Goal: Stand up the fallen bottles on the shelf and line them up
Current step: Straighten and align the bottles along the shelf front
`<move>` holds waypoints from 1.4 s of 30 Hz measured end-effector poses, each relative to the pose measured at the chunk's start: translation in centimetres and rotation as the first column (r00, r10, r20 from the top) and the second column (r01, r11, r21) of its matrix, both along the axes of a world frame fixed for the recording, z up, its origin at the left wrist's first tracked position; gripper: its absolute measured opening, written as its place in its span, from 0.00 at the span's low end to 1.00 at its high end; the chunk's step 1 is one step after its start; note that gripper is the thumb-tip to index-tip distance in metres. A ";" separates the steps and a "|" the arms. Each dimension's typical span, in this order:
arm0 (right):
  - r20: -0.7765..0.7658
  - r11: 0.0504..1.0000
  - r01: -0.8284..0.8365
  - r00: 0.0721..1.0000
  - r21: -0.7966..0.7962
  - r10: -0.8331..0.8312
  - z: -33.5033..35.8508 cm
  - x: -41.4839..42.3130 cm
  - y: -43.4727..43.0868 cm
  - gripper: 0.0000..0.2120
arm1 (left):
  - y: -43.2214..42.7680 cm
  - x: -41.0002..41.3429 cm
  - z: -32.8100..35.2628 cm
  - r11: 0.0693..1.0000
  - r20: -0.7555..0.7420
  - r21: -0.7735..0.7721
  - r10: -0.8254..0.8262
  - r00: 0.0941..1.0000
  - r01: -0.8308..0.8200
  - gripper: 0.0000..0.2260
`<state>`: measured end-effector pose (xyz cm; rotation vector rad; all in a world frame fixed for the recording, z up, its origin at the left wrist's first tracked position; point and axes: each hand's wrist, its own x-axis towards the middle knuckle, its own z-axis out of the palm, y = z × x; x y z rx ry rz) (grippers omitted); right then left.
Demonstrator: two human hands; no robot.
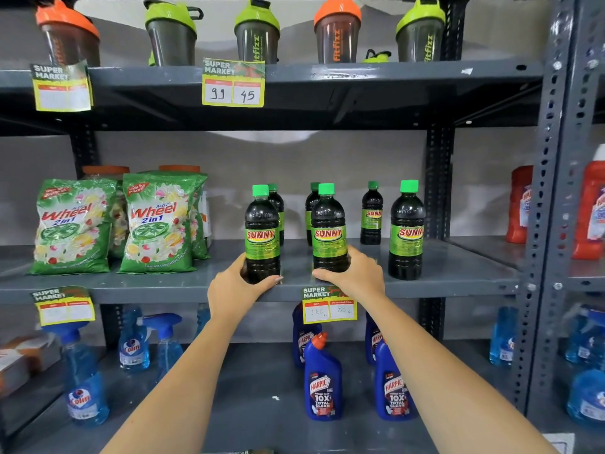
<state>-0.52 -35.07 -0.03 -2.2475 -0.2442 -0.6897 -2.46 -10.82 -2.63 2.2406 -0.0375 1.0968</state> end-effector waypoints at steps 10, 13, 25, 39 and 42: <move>-0.112 0.996 -0.069 0.992 -0.049 0.063 1.0 -0.3 -0.3 0.30 | -0.1 -0.2 0.0 1.000 -0.054 -0.001 0.003 0.999 -0.003 0.29; -0.147 0.996 -0.086 0.986 -0.038 0.079 1.0 -0.3 -0.2 0.33 | -0.1 -0.2 0.1 1.000 -0.078 0.008 0.000 0.997 0.001 0.31; 0.493 0.853 0.128 0.769 0.505 -0.408 -1.2 -2.5 -7.3 0.27 | -9.2 -3.2 -0.7 0.976 0.250 0.063 -0.217 0.944 0.208 0.17; -0.049 0.988 0.075 0.996 0.138 -0.069 0.0 -0.5 -12.7 0.25 | -13.7 1.1 0.0 0.971 -0.064 -0.205 -0.142 0.988 0.126 0.21; -0.045 0.990 0.075 0.997 0.121 -0.070 -0.1 -0.3 -13.0 0.27 | -13.6 0.9 0.1 0.964 -0.046 -0.223 -0.156 0.987 0.142 0.20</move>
